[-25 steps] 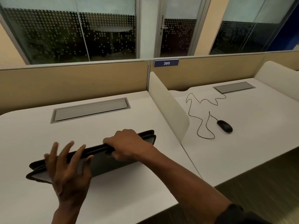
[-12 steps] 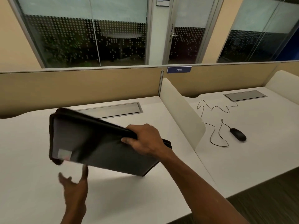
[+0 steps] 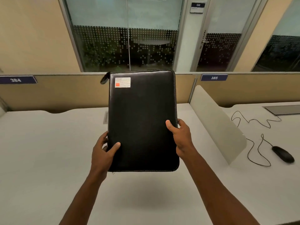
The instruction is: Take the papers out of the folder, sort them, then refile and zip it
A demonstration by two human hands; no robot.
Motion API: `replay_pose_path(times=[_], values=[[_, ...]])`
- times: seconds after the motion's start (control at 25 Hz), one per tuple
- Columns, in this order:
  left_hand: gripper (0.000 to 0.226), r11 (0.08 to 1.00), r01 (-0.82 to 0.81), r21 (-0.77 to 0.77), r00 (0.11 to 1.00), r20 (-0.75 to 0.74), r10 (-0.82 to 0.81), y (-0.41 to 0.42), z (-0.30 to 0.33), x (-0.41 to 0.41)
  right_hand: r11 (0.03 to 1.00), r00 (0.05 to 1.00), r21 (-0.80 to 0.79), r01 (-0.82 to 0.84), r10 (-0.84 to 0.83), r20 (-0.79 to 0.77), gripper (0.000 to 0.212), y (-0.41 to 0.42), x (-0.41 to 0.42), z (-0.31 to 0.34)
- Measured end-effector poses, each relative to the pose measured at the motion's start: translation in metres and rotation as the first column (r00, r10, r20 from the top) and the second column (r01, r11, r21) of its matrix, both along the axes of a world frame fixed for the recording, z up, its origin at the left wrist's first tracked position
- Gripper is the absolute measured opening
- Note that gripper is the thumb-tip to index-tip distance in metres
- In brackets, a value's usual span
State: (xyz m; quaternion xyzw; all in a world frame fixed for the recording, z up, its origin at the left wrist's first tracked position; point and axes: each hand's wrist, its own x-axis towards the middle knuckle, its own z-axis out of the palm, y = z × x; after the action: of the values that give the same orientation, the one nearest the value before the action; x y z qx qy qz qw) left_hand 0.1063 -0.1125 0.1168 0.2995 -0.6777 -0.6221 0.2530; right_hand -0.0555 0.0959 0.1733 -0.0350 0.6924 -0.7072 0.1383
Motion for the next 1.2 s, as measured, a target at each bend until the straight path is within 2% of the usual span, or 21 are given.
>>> replay_pose_path(times=[0.16,0.24,0.36,0.48,0.56,1.0,1.2], values=[[0.059,0.998,0.011,-0.068,0.997,0.076,-0.006,-0.021,-0.01,-0.015,0.997,0.996,0.045,0.07,-0.072,0.054,0.033,-0.024,-0.025,-0.034],[0.057,0.997,0.014,-0.08,0.993,0.12,-0.004,-0.023,-0.021,-0.019,0.988,0.996,0.137,0.067,-0.074,0.051,0.036,-0.034,-0.036,-0.054],[0.051,0.995,0.012,-0.098,0.983,0.185,0.006,-0.022,-0.043,-0.02,0.946,0.998,0.321,0.053,-0.046,-0.032,0.035,-0.044,-0.043,-0.081],[0.044,0.996,0.009,-0.086,0.967,0.254,0.013,-0.019,-0.066,-0.022,0.852,0.996,0.524,0.0,0.049,-0.079,0.053,-0.049,-0.041,-0.107],[0.041,0.997,0.003,-0.073,0.954,0.298,0.019,-0.015,-0.079,-0.021,0.805,0.992,0.591,-0.042,0.102,-0.069,0.064,-0.051,-0.041,-0.126],[0.037,0.996,0.033,-0.079,0.907,0.422,0.003,-0.028,-0.131,-0.024,0.719,0.976,0.682,-0.132,0.214,-0.037,0.073,-0.053,-0.043,-0.189],[0.035,0.987,-0.004,-0.158,0.875,0.478,0.08,-0.027,-0.143,-0.03,0.602,0.952,0.786,-0.14,0.3,-0.06,0.074,-0.051,-0.051,-0.193]])
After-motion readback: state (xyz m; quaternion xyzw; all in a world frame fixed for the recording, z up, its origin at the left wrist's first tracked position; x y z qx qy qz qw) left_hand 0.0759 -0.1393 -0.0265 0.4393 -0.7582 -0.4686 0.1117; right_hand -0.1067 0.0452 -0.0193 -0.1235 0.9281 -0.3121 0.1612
